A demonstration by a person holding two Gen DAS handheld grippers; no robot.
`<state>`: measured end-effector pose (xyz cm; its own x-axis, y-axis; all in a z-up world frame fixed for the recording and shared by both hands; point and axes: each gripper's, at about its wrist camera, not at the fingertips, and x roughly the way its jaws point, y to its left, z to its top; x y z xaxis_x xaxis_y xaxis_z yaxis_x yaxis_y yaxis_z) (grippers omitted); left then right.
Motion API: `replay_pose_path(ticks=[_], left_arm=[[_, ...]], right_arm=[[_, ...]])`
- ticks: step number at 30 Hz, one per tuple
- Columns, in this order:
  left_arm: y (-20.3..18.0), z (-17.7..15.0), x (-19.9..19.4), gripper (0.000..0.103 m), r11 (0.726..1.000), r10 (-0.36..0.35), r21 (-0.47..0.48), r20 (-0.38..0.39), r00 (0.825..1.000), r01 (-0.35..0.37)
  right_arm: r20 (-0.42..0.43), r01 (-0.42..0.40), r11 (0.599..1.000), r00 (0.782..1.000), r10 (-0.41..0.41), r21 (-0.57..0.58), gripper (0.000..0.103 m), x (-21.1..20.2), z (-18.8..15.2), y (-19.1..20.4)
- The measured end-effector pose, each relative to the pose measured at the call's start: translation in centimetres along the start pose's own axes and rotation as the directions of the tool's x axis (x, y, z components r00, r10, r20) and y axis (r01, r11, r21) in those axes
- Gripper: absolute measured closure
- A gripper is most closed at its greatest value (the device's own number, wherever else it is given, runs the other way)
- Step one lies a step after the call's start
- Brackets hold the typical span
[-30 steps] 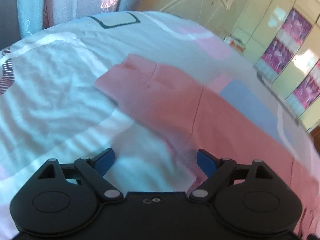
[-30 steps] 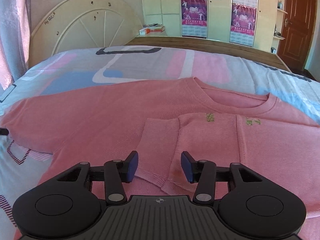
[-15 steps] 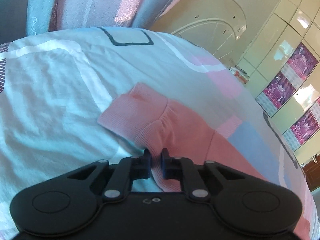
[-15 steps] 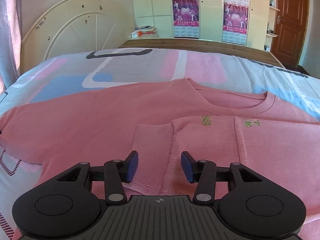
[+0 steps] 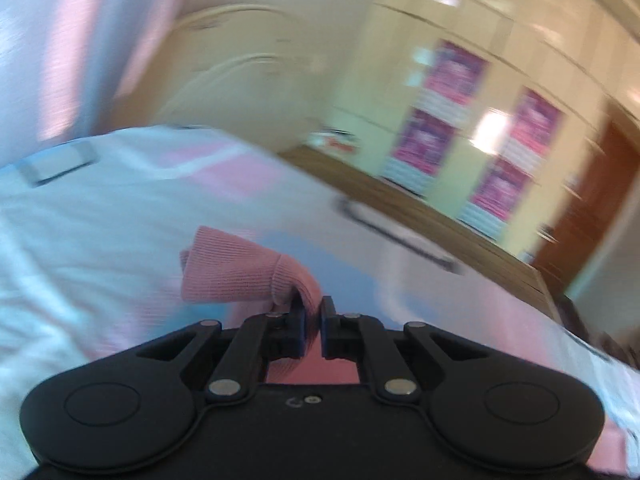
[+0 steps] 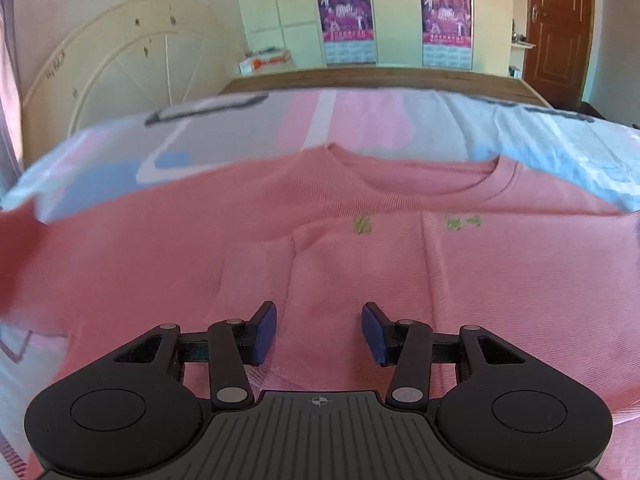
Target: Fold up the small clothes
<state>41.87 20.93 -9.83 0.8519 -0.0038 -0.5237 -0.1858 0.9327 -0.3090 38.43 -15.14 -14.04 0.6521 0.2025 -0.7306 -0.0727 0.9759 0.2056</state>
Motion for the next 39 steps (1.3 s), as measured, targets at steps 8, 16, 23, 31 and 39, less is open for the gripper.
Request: replay_pose_path(ticks=[8, 16, 23, 31, 39], left_arm=[[-16.1, -6.5, -0.4, 0.097, 0.907, -0.308, 0.254, -0.143, 0.941, 0.335], [-23.5, -15.0, 2.0, 0.079, 0.807, -0.281, 0.415, -0.358, 0.891, 0.421], [-20.4, -14.4, 0.1, 0.022, 0.812, -0.224, 0.461, -0.319, 0.921, 0.358], [-12.2, -10.2, -0.1, 0.022, 0.926, -0.049, 0.351, -0.25, 0.967, 0.138], [-7.6, -8.3, 1.9, 0.023, 0.964, 0.06, 0.265, -0.254, 0.965, 0.01]], right_arm=[[0.073, 0.002, 0.997, 0.997, -0.007, 0.073, 0.056, -4.4, 0.2, -3.5], [0.07, 0.007, 0.99, 0.997, -0.017, 0.14, 0.056, -7.3, -1.1, -7.9], [0.078, -0.06, 0.989, 0.996, 0.049, 0.136, 0.055, -7.4, -0.8, -7.4], [0.078, -0.127, 0.987, 0.988, 0.135, -0.098, 0.039, -5.6, 0.3, 0.2], [0.044, -0.046, 0.934, 0.997, 0.065, -0.354, 0.039, -1.3, -1.4, 6.9]])
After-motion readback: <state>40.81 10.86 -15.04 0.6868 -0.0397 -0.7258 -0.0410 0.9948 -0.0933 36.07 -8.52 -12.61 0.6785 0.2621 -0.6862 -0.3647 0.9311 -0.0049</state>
